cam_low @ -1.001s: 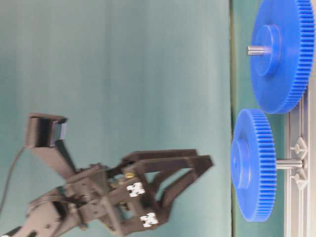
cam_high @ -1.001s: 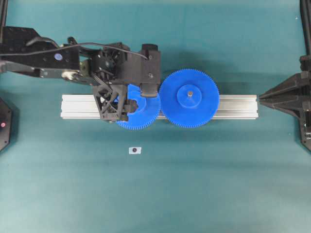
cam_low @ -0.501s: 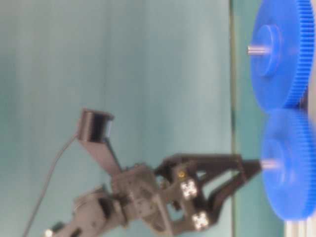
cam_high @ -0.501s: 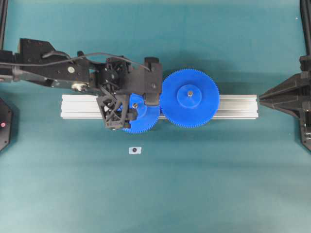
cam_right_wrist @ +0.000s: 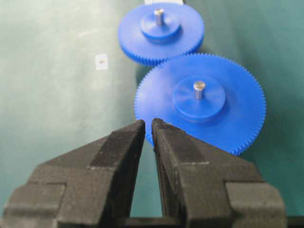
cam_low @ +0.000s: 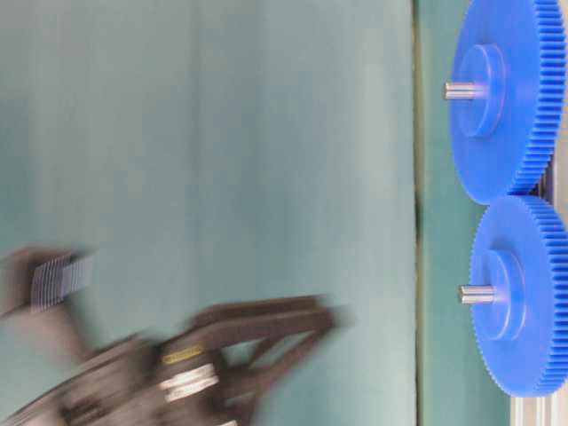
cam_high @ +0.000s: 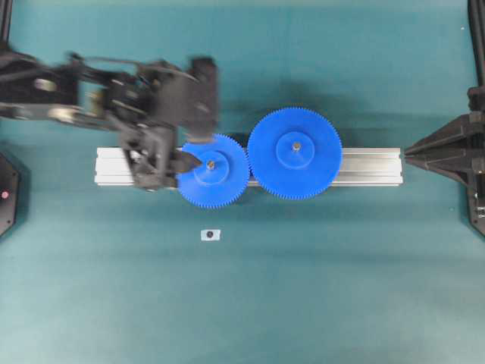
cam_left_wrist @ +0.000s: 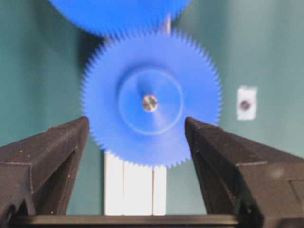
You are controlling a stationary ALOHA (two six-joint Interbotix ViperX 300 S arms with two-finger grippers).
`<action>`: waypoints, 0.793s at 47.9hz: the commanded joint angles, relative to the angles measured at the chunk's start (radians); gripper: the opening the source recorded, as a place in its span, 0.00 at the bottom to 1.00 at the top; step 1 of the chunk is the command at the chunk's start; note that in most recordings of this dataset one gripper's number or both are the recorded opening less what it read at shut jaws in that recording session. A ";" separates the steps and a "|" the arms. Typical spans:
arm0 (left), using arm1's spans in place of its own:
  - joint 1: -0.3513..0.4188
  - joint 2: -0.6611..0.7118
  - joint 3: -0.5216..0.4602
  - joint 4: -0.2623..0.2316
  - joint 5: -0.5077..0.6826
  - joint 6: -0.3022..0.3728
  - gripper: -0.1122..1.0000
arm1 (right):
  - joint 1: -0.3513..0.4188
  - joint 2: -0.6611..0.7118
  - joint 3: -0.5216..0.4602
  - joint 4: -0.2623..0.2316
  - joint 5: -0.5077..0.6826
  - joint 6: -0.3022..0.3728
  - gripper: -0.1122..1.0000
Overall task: Insert the small gear onto the shaft.
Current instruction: 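Open the left gripper and withdraw it to the left side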
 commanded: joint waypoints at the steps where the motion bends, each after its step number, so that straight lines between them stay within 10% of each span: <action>1: -0.008 -0.078 0.015 0.003 -0.002 -0.005 0.82 | -0.002 0.005 -0.008 0.002 -0.009 0.008 0.35; 38: -0.081 -0.368 0.264 0.003 -0.094 -0.084 0.82 | -0.002 -0.006 -0.008 0.002 -0.008 0.009 0.35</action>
